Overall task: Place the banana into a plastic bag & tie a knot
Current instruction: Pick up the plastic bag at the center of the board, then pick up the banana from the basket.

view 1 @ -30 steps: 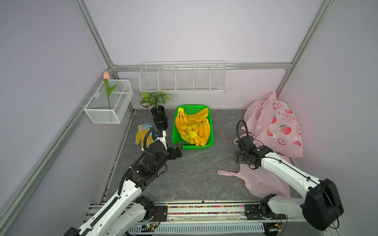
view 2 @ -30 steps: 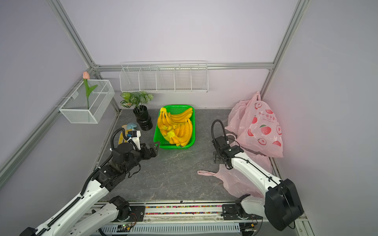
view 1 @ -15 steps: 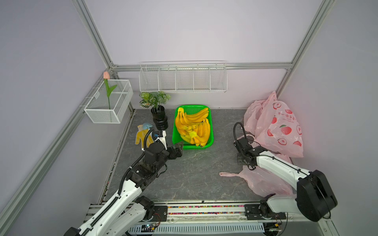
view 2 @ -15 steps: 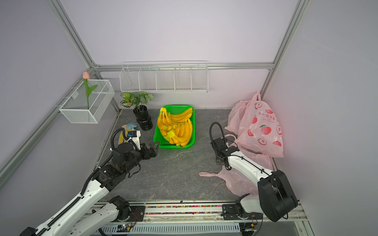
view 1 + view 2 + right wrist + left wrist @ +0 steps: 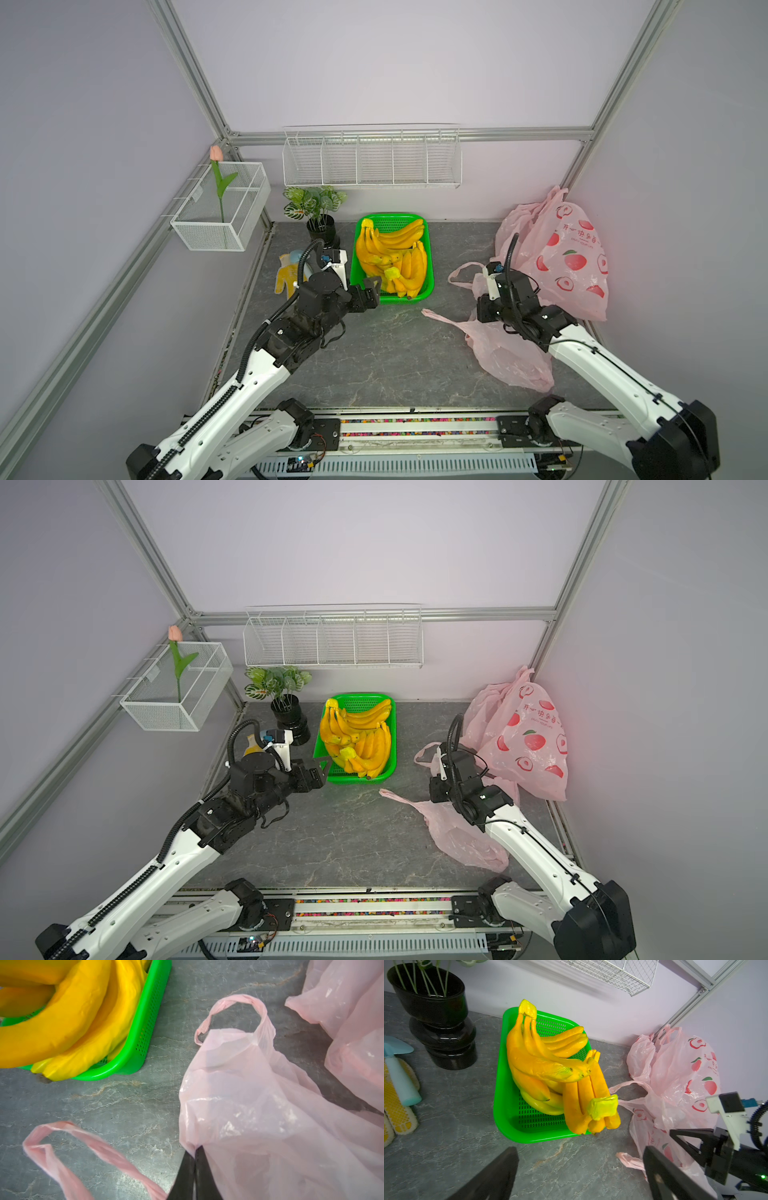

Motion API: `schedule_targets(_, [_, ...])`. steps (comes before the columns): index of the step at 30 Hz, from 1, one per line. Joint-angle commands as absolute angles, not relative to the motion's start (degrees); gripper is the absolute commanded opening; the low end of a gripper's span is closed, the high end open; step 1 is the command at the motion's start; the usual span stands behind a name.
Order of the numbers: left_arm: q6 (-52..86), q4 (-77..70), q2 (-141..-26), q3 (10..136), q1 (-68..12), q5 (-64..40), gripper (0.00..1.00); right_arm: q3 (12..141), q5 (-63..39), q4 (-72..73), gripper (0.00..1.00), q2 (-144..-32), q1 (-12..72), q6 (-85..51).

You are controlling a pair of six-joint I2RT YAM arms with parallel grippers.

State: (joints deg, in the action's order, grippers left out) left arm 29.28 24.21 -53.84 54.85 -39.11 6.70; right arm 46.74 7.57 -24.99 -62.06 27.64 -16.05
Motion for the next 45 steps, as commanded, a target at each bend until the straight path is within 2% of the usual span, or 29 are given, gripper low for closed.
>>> schedule_targets(1, [32.60, 31.52, -57.32, 60.54, -43.06, 10.61, 0.95, 45.55, 4.11, -20.24, 0.07, -61.35, 27.90, -12.85])
schedule_targets(5, [40.40, 37.64, -63.67, 66.97, -49.58, 17.43, 0.95, 43.98, 4.55, -18.26, 0.07, -61.69, 27.99, -12.13])
schedule_targets(11, [50.32, 41.40, -72.86, 72.44, -53.41, 21.78, 0.94, 42.20, 4.57, -15.78, 0.07, -61.96, 27.95, -10.77])
schedule_targets(16, [49.86, 43.15, -79.69, 77.41, -53.45, 24.80, 0.89, 41.18, 3.34, -14.36, 0.07, -61.63, 27.93, -10.83])
schedule_targets(22, [50.27, 46.26, -86.05, 82.31, -53.23, 30.57, 0.89, 40.08, 2.10, -13.18, 0.07, -61.26, 27.95, -11.36])
schedule_targets(29, [49.99, 47.26, -91.54, 85.57, -52.05, 30.62, 0.87, 39.12, 1.23, -12.06, 0.07, -61.04, 27.95, -11.66])
schedule_targets(39, [49.26, 45.52, -95.09, 87.06, -50.98, 30.48, 0.61, 39.34, 0.69, -12.55, 0.07, -60.77, 27.96, -11.99])
schedule_targets(45, [46.86, 45.87, -94.81, 87.90, -50.99, 27.91, 0.51, 40.24, 0.95, -13.82, 0.07, -60.29, 27.94, -12.35])
